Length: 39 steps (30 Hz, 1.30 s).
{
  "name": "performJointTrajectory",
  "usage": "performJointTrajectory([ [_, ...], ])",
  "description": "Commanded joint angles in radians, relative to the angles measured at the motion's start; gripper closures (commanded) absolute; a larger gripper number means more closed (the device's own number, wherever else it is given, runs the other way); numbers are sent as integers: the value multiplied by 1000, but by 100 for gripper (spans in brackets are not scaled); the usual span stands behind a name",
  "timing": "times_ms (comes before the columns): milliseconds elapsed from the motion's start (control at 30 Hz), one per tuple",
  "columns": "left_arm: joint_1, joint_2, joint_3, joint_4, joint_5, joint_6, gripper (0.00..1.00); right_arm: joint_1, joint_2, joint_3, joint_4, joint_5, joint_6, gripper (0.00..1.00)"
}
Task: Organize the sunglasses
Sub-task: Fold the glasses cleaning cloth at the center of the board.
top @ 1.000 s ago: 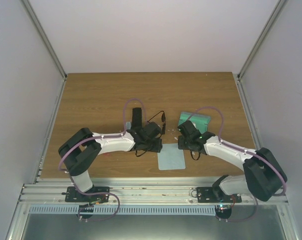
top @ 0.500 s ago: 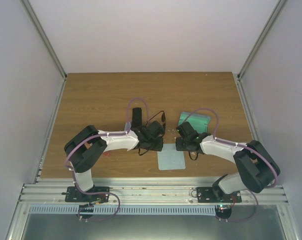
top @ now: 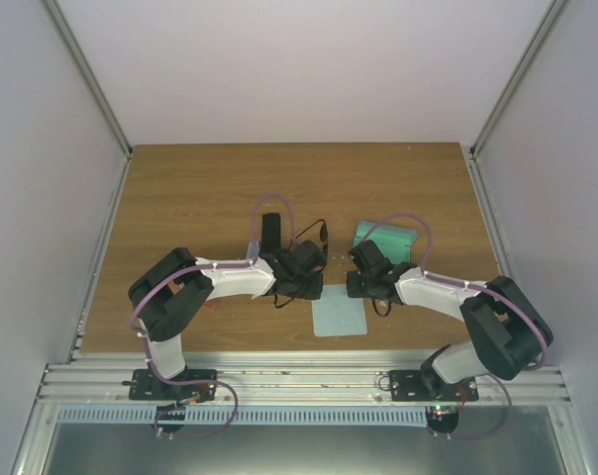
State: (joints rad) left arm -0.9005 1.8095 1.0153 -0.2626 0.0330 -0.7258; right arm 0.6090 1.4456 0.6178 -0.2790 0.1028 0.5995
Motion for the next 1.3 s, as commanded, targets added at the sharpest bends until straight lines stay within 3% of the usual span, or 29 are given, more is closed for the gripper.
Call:
performJointTrajectory([
  [0, 3, 28, -17, 11, 3, -7, 83, -8, 0, -26, -40, -35, 0, 88],
  [167, 3, 35, -14, 15, 5, -8, 83, -7, -9, -22, -65, -11, -5, 82],
  [400, 3, 45, -8, 11, -1, -6, 87, 2, 11, -11, -90, 15, -14, 81],
  [533, 3, 48, -4, 11, 2, -4, 93, 19, 21, -7, -84, -15, -20, 85],
  [700, 3, 40, 0, 16, 1, 2, 100, 29, 19, -1, -81, 2, -8, 99],
  [1267, 26, -71, -12, 23, -58, 73, 100, 51, -104, 13, -39, 0, 27, 100],
])
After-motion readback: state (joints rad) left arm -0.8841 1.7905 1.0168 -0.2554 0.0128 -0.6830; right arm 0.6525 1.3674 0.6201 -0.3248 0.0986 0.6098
